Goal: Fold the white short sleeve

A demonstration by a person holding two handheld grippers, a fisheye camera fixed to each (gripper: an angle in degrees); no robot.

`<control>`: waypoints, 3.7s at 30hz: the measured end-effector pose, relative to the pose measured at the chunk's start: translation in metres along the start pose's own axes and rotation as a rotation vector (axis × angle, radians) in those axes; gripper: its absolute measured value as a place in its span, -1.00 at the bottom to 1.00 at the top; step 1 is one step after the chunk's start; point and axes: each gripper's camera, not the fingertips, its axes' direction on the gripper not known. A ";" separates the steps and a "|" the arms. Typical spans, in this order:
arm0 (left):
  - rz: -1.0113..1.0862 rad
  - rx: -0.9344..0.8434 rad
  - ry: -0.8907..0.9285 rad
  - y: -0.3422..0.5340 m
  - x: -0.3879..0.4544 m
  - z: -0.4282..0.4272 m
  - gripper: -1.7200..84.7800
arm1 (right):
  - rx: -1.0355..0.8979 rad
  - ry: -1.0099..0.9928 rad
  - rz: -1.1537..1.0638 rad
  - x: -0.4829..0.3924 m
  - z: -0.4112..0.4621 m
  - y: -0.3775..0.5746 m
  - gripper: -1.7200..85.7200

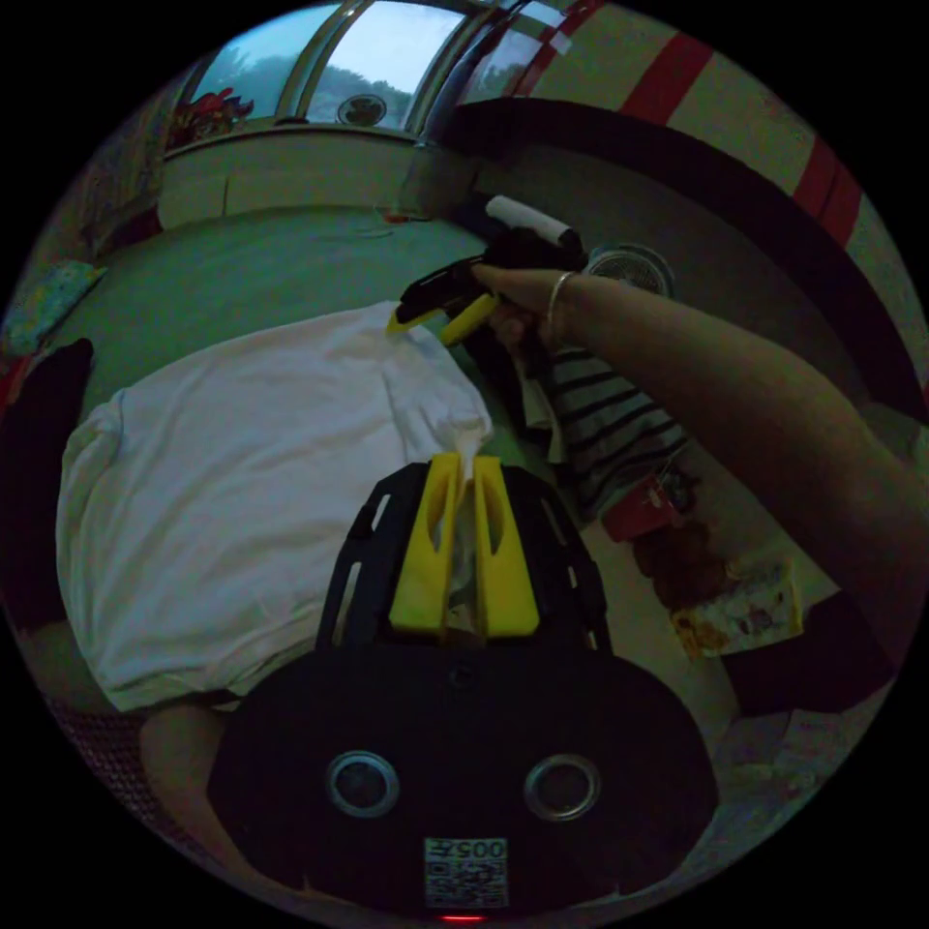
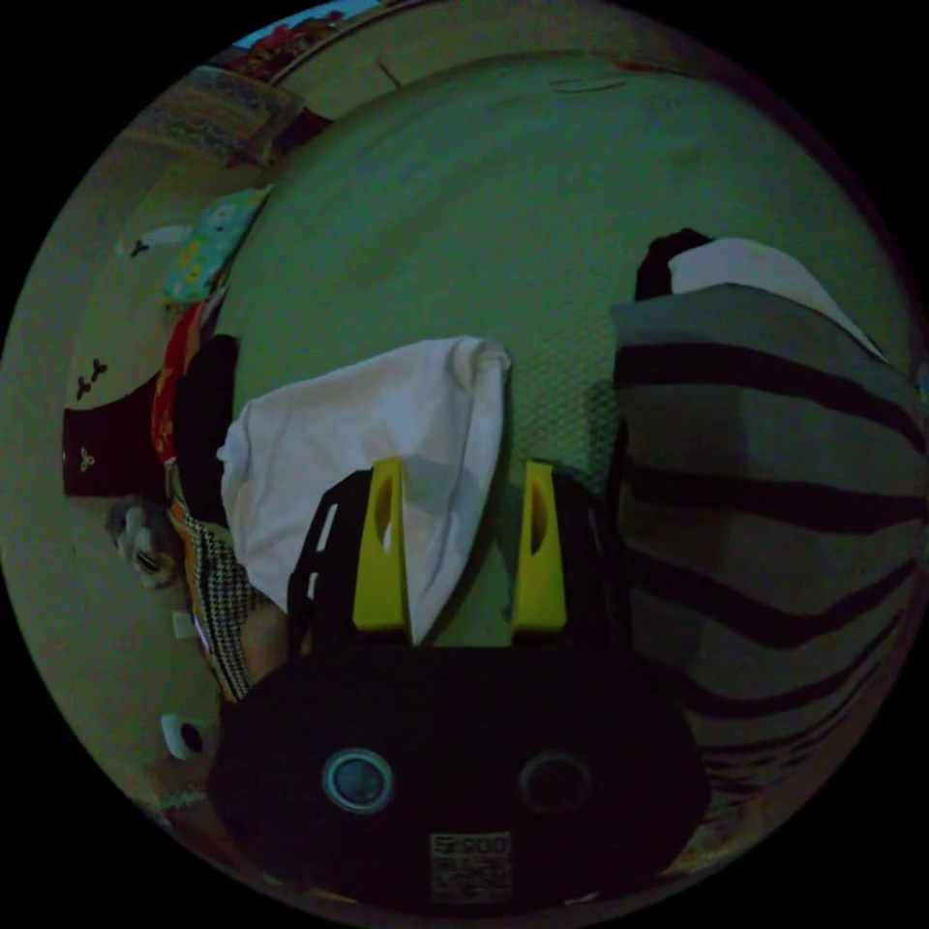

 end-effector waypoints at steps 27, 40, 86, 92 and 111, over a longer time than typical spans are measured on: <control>0.070 0.070 0.272 -0.039 -0.119 -0.106 -0.86 | 0.141 0.371 -0.014 -0.176 -0.084 -0.240 -0.99; -0.172 0.137 0.225 0.030 -0.319 -0.233 -0.86 | 0.115 0.381 -0.141 -0.380 0.001 -0.359 -0.96; -0.349 -0.050 -0.276 0.182 -0.653 -0.429 -0.95 | -0.091 0.131 -0.316 -0.772 0.280 -0.531 -0.79; -0.137 0.100 -0.174 0.193 -0.638 -0.454 -0.81 | 0.019 0.216 -0.428 -0.757 0.245 -0.484 -0.66; -0.117 -0.149 0.059 0.186 -0.636 -0.430 -0.85 | -0.023 0.323 -0.232 -0.705 0.318 -0.378 -0.85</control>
